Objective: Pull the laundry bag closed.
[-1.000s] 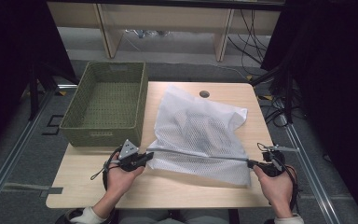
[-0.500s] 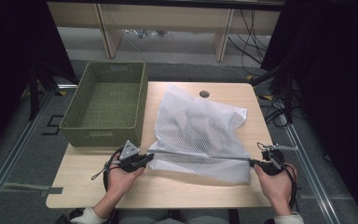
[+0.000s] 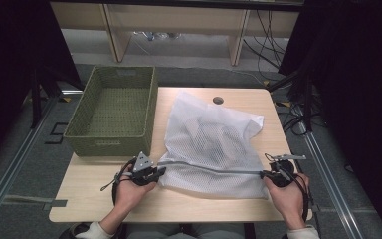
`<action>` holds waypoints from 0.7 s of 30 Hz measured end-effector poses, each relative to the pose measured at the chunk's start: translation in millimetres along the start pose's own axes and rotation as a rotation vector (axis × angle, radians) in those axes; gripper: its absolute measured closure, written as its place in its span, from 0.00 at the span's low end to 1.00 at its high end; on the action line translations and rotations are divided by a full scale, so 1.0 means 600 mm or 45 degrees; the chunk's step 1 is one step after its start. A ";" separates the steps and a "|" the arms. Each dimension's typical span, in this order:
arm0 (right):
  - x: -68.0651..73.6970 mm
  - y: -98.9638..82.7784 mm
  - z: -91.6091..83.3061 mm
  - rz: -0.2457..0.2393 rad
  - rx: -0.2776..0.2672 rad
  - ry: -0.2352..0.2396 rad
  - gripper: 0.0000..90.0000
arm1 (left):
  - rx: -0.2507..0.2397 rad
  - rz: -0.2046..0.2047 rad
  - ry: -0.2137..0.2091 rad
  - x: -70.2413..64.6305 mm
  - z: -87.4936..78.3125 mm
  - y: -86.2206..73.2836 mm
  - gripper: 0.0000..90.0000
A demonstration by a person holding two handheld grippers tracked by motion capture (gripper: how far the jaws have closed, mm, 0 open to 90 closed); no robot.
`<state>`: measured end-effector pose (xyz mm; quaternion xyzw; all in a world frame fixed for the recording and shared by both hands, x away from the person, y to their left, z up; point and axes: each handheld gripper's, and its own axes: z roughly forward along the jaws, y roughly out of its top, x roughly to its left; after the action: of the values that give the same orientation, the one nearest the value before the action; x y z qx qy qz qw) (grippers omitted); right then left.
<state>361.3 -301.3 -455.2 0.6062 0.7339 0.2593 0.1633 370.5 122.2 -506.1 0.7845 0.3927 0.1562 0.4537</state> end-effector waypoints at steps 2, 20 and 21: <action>0.004 -0.001 0.003 -0.022 0.006 0.024 0.81 | -0.004 -0.011 -0.010 -0.002 0.001 0.000 0.83; -0.034 -0.004 -0.020 0.112 -0.258 0.092 0.63 | -0.112 0.075 -0.031 -0.003 -0.038 -0.011 0.30; -0.039 -0.005 -0.026 0.123 -0.229 0.077 0.63 | -0.119 0.091 -0.032 0.000 -0.041 -0.013 0.29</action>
<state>355.0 -327.2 -446.4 0.6158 0.6822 0.3497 0.1821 352.0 138.6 -499.2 0.7779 0.3511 0.1807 0.4889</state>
